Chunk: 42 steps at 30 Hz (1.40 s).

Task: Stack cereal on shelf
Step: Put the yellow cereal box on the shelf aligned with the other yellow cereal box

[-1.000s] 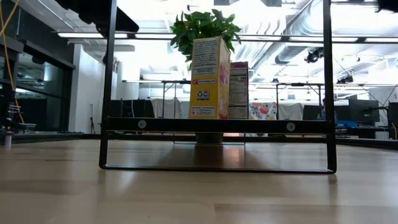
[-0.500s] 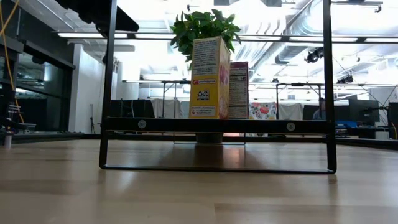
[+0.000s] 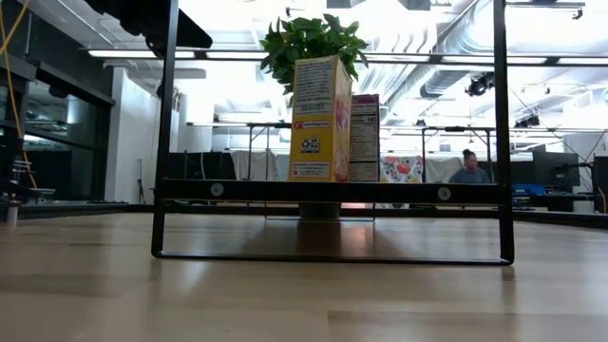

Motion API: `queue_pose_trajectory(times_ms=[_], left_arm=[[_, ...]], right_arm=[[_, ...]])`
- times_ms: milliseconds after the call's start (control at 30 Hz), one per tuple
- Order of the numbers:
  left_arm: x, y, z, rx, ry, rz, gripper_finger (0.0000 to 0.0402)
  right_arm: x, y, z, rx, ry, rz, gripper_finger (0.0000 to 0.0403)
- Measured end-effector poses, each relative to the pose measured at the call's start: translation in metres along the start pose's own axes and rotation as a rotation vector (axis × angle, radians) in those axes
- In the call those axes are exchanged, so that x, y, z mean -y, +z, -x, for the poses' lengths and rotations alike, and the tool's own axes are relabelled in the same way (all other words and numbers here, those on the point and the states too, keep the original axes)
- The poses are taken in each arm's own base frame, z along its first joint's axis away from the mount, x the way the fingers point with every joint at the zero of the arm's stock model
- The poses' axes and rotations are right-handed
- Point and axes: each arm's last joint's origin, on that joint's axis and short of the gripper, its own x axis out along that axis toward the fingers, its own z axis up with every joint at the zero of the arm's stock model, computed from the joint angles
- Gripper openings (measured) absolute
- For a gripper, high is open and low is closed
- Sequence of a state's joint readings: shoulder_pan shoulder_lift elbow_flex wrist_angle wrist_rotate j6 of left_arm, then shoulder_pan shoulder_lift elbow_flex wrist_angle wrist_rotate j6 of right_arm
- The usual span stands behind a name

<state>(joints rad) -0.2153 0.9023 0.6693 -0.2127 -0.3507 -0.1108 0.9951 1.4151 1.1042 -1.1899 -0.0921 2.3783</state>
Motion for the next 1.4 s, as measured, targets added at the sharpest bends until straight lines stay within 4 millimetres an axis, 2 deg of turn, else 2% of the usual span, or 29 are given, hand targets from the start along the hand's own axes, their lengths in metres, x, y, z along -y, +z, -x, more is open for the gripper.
queue_pose_trajectory(times_ms=[333, 733, 1000, 1133, 1400], left_arm=[[0.0, 0.0, 0.0, 0.0, 0.0, -0.01, 0.0], [0.0, 0.0, 0.0, -0.001, 0.0, -0.043, 0.0], [0.0, 0.0, 0.0, -0.001, 0.0, -0.044, 0.0], [0.0, 0.0, 0.0, -0.001, 0.0, -0.044, 0.0001], [0.0, 0.0, 0.0, -0.001, 0.0, -0.045, 0.0]], right_arm=[[-0.003, 0.001, -0.002, -0.001, -0.013, -0.016, 0.0277], [-0.015, -0.004, -0.025, 0.046, -0.104, -0.028, 0.0277], [-0.02, -0.007, -0.03, 0.032, -0.091, -0.01, 0.0271], [-0.02, -0.006, -0.03, 0.034, -0.092, -0.008, 0.0238], [-0.019, -0.006, -0.029, 0.031, -0.09, 0.037, 0.0124]])
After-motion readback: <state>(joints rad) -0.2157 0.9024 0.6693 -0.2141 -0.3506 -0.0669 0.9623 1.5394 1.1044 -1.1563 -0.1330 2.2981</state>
